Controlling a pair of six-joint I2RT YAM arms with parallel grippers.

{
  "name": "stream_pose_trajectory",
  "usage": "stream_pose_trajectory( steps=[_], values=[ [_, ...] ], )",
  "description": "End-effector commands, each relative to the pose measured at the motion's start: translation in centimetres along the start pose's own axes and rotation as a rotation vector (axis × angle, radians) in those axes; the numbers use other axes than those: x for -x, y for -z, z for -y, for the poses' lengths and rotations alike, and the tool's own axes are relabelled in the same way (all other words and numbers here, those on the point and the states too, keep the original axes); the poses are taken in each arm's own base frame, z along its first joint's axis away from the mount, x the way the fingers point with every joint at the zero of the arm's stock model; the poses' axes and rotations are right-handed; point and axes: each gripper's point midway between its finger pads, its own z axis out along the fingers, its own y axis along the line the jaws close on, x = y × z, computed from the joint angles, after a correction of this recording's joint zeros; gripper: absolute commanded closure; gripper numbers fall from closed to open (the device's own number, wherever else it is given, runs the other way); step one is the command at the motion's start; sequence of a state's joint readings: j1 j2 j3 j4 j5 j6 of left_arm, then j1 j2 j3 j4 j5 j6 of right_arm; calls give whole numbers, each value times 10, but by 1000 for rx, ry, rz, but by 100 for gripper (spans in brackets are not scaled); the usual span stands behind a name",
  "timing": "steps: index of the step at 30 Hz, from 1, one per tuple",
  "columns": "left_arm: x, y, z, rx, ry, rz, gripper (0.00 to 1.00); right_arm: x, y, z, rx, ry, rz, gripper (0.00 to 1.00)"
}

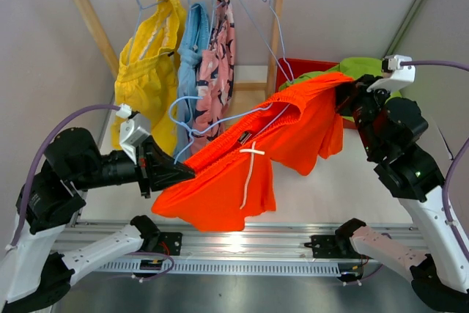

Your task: Remove the shorts from the hanger

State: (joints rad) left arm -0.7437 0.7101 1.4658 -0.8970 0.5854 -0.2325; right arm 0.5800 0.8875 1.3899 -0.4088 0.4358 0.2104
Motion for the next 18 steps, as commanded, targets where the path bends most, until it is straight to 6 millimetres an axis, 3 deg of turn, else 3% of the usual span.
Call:
stream_pose_trajectory(
  steps=[1, 3, 4, 7, 12, 14, 17, 18],
  values=[
    [12, 26, 32, -83, -50, 49, 100, 37, 5, 64, -339, -58, 121, 100],
    [14, 29, 38, -106, -57, 53, 100, 23, -4, 76, -414, -43, 66, 100],
    [14, 29, 41, -120, -59, 53, 100, 36, -3, 86, -455, -52, 85, 100],
    [14, 31, 45, -145, -60, 50, 100, 28, -19, 93, -465, -63, 20, 100],
    [11, 30, 50, -182, -50, 36, 100, 43, -31, 114, -520, -84, 23, 100],
    [9, 27, 51, -193, -44, 25, 100, 40, -43, 114, -502, -93, -6, 100],
    [12, 25, 44, -159, -51, 29, 100, 44, -41, 104, -445, -124, 13, 100],
    [12, 23, 41, -141, -47, 26, 100, 32, -42, 98, -395, -127, -18, 100]
  ],
)
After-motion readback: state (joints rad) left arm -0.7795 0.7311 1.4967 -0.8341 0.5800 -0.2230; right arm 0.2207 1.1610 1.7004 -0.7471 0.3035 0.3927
